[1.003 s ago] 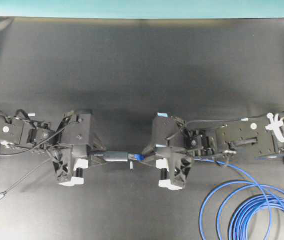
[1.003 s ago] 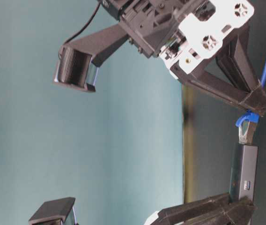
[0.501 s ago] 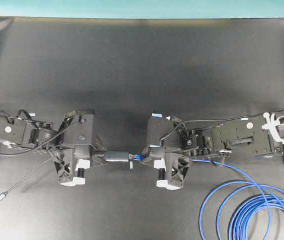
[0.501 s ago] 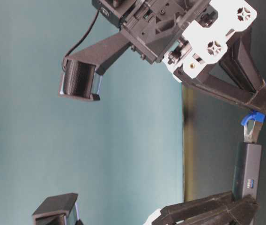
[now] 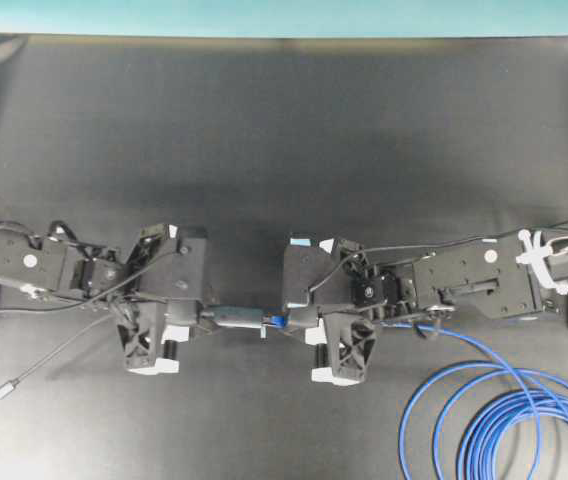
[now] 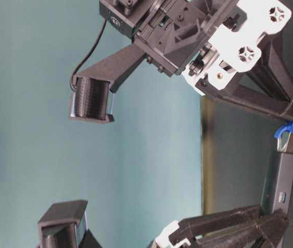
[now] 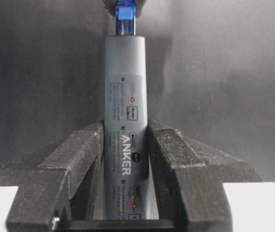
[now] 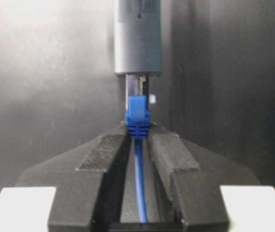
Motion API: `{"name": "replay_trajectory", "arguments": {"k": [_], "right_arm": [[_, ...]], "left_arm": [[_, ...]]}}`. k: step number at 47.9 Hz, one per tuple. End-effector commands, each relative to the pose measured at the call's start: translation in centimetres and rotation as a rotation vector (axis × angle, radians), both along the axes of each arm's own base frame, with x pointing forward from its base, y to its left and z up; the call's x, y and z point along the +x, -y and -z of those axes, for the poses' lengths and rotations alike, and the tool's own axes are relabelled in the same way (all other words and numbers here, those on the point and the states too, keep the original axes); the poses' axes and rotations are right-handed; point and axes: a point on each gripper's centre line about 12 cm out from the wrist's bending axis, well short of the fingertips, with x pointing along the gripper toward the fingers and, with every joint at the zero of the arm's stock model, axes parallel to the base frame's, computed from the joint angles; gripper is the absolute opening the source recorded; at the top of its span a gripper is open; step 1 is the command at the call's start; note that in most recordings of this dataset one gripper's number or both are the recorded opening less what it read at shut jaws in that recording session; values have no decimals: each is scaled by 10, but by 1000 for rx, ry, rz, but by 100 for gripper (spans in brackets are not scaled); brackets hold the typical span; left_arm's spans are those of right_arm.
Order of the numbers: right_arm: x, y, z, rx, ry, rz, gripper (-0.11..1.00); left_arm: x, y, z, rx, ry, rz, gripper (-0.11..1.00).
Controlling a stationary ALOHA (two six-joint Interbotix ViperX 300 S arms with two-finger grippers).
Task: Insert the LAN cable into the hub.
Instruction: 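Push the blue plug with the right gripper toward the hub's port, then press the plug fully into the hub port, holding both grippers aligned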
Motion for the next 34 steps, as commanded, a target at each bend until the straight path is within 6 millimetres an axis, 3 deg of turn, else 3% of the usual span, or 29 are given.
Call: {"name": "replay_trajectory", "arguments": {"k": [1,34], "right_arm": [[7,-4,-9,-4,32,-15,11],[22,-1,-20,6,128,-3,11]], "left_arm": [[8,0,-9,1,28,0,28],[20,1,-13,4,63,5,28]]}}
